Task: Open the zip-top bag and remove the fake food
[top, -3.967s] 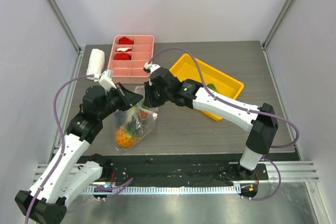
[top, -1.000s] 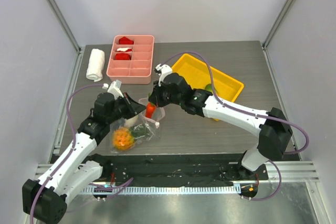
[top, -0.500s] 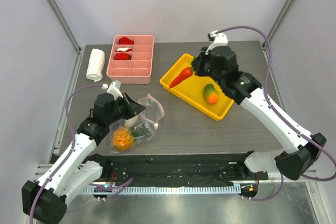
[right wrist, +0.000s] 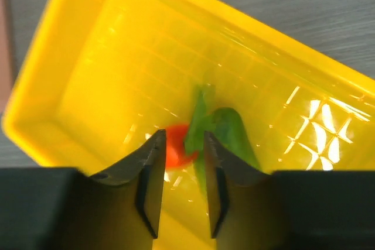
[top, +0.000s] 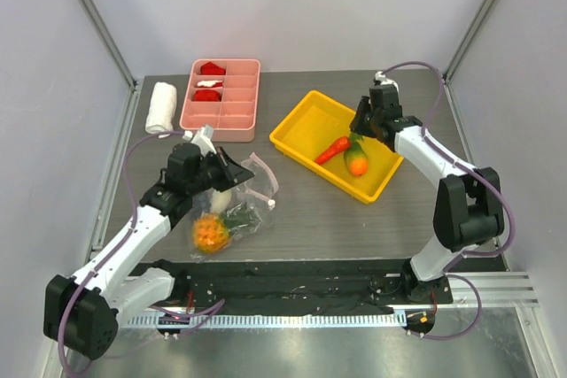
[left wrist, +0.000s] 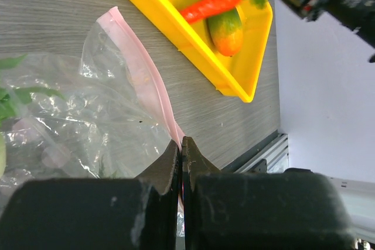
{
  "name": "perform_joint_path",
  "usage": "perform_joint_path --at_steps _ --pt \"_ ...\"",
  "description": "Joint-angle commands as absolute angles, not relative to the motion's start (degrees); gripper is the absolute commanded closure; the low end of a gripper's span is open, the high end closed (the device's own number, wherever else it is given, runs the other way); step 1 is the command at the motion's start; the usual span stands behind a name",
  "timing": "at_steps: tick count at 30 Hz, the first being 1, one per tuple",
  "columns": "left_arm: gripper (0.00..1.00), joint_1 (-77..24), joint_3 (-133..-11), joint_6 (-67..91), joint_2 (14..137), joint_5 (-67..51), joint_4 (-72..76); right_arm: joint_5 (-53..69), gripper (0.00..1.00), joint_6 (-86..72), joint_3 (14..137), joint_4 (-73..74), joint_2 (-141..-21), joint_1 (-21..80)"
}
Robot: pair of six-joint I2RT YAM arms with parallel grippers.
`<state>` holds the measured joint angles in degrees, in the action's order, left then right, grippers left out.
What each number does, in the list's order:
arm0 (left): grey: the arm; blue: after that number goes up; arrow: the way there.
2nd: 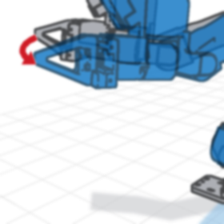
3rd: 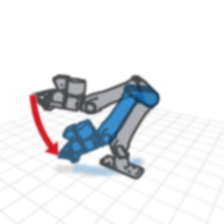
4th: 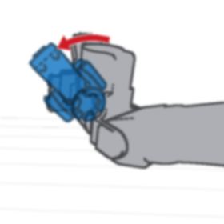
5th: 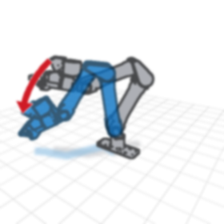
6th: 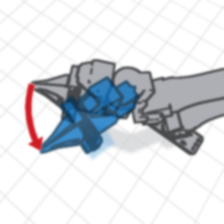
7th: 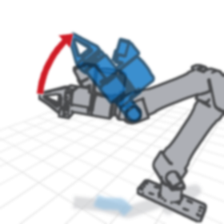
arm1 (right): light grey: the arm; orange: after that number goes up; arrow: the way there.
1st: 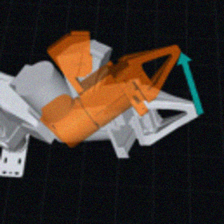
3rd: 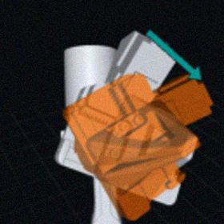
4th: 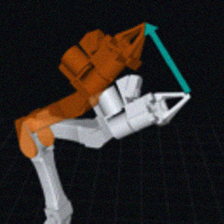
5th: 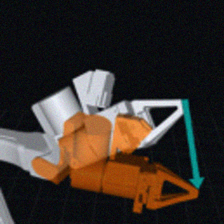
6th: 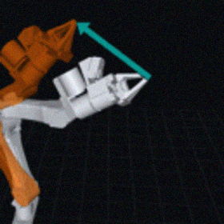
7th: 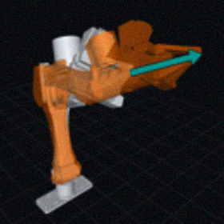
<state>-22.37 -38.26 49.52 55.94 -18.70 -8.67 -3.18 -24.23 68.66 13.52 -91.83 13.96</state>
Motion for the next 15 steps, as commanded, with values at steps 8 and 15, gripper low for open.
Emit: perform_joint_path --at_steps 8,15 --pt "1.0 -22.5 -40.78 49.92 52.92 -22.94 -5.8 -18.64 0.08 -17.67 76.29 29.97 -87.29 29.6" --pt "1.0 -22.41 -40.52 49.22 48.7 -22.5 -9.05 4.74 0.37 -22.93 71.03 20.85 -83.33 42.88"
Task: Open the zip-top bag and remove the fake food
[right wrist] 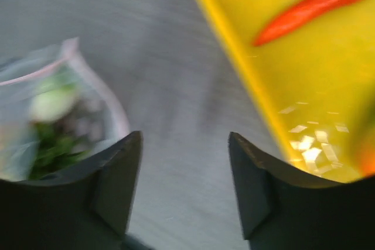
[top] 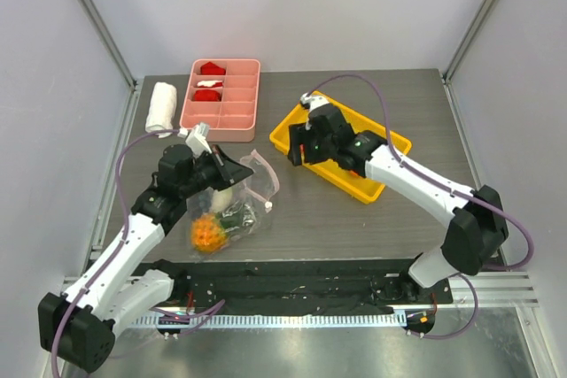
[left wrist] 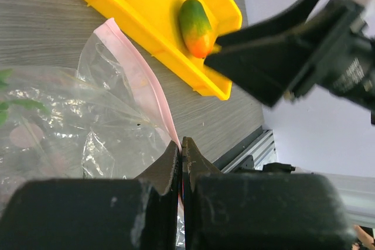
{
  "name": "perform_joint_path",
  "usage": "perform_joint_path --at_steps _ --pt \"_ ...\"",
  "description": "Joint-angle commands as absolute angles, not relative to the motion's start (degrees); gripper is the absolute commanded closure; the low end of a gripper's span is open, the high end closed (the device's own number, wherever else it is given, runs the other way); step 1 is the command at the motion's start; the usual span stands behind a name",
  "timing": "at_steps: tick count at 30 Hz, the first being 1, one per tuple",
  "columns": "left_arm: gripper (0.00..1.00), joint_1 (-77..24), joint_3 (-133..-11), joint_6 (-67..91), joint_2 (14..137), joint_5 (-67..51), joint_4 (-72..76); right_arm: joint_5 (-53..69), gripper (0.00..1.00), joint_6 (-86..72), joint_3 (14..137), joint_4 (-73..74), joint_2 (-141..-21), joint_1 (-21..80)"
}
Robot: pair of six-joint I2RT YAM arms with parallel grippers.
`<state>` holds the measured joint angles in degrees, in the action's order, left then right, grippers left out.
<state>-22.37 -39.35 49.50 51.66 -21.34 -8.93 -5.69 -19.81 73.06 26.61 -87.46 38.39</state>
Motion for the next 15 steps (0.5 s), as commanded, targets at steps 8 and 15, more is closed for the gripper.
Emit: perform_joint_path --at_steps 8,15 --pt "1.0 -22.41 -40.78 49.66 48.51 -22.32 -9.14 12.75 0.68 -33.22 68.55 4.04 -90.34 50.26" --pt "1.0 -22.41 -41.05 50.1 48.78 -22.41 -9.05 12.05 0.6 -32.88 68.2 -2.8 -98.26 51.15"
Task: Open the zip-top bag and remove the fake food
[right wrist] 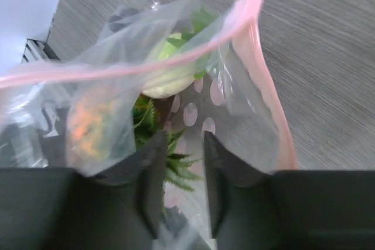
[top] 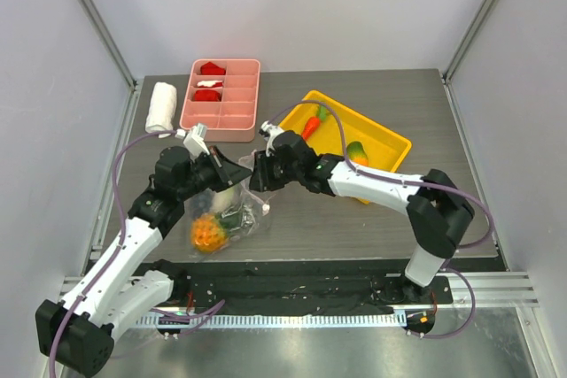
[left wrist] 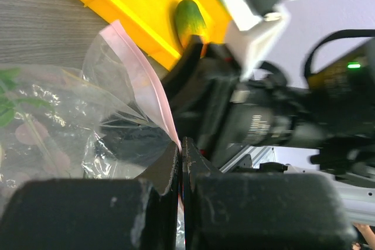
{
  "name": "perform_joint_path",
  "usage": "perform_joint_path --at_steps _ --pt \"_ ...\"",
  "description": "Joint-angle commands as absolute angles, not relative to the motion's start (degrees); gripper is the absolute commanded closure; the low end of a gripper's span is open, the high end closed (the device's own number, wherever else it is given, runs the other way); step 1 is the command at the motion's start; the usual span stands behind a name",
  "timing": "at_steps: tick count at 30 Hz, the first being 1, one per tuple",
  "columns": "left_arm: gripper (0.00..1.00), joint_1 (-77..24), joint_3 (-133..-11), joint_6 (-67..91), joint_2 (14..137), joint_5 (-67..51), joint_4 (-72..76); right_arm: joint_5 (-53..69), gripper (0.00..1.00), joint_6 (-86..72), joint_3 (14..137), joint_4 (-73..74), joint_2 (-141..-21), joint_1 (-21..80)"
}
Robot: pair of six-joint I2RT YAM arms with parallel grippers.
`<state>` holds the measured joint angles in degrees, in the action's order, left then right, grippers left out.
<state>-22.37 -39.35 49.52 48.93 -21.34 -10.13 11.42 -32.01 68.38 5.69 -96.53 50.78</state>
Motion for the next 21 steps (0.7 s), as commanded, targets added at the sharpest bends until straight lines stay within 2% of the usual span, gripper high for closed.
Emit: perform_joint_path --at_steps 1,3,11,21 --pt "1.0 -22.5 -41.04 50.1 48.87 -22.5 -8.7 11.43 0.56 -32.26 68.2 -3.07 -98.96 51.07" --pt "1.0 -22.41 -40.78 50.45 49.13 -22.67 -8.61 11.69 0.48 -31.29 68.64 -3.77 -100.72 51.15" --pt "1.0 -22.41 -39.55 51.24 50.1 -23.38 -6.86 11.87 0.38 -26.37 68.91 -11.32 -105.55 51.15" --pt "1.0 -22.59 -38.67 52.38 50.71 -23.64 -5.19 13.7 0.39 -36.99 64.25 -32.33 -108.1 51.15"
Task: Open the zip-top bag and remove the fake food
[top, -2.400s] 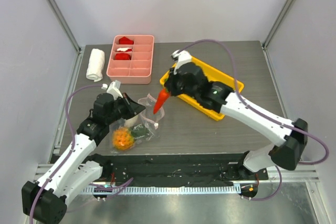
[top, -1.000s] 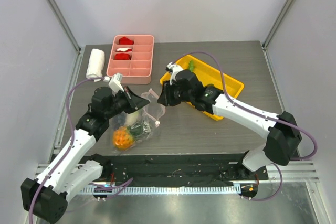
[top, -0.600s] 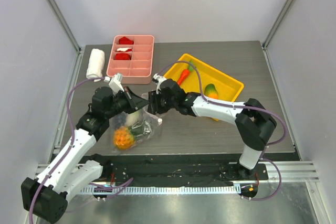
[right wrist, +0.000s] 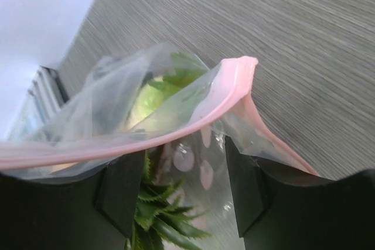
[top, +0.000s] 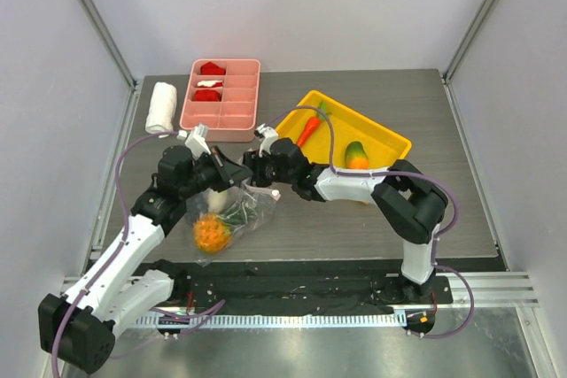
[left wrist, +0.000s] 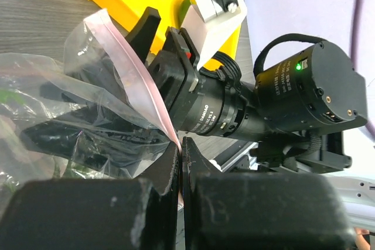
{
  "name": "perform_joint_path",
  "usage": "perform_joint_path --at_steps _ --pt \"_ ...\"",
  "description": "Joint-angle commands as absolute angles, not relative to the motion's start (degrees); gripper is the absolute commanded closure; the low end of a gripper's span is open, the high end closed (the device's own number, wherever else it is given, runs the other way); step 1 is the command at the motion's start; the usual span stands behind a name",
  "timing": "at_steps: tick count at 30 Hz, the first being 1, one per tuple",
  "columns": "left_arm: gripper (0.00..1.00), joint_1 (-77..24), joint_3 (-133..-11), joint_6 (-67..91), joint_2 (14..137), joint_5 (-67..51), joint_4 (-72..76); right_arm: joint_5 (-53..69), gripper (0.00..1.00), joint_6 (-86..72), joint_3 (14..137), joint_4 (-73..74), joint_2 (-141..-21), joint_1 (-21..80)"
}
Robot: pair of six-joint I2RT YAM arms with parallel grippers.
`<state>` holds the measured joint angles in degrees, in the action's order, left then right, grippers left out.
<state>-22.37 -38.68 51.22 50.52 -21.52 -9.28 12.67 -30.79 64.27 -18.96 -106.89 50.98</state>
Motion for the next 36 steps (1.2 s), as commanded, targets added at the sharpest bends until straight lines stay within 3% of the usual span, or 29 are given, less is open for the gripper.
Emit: perform_joint_path --at_steps 1,6,11,17,22,24,26,28,36 --pt "1.0 -22.67 -38.93 52.47 51.15 -23.9 -5.1 14.93 0.4 -37.78 64.94 -31.91 -109.32 51.24" --pt "1.0 -22.67 -39.38 51.86 51.33 -24.0 -5.45 18.89 0.41 -30.79 69.61 -13.4 -106.71 51.15" --pt "1.0 -22.68 -38.94 50.19 51.15 -22.41 -6.94 25.12 0.3 -23.38 66.11 -3.52 -101.17 51.15" --pt "1.0 -22.59 -37.97 50.27 50.89 -22.32 -7.03 28.13 0.26 -29.33 62.93 -2.46 -98.7 51.24" --pt "1.0 -22.67 -37.88 50.27 50.45 -22.15 -7.47 21.53 0.17 -36.99 64.06 5.35 -95.19 51.5" --pt "1.0 -22.67 -37.79 50.27 50.54 -22.24 -7.56 21.62 0.19 -38.58 65.47 9.22 -95.19 52.38" --pt "1.0 -22.68 -37.97 50.36 51.06 -22.41 -7.38 21.8 0.34 -40.33 65.66 9.5 -95.36 52.99" --pt "1.0 -22.68 -38.06 50.71 51.41 -22.67 -7.03 24.06 0.42 -43.85 64.69 7.57 -96.15 54.05" --pt "1.0 -22.68 -37.18 51.5 50.45 -23.03 -6.5 29.61 0.39 -57.55 58.63 -14.83 -100.89 55.46"
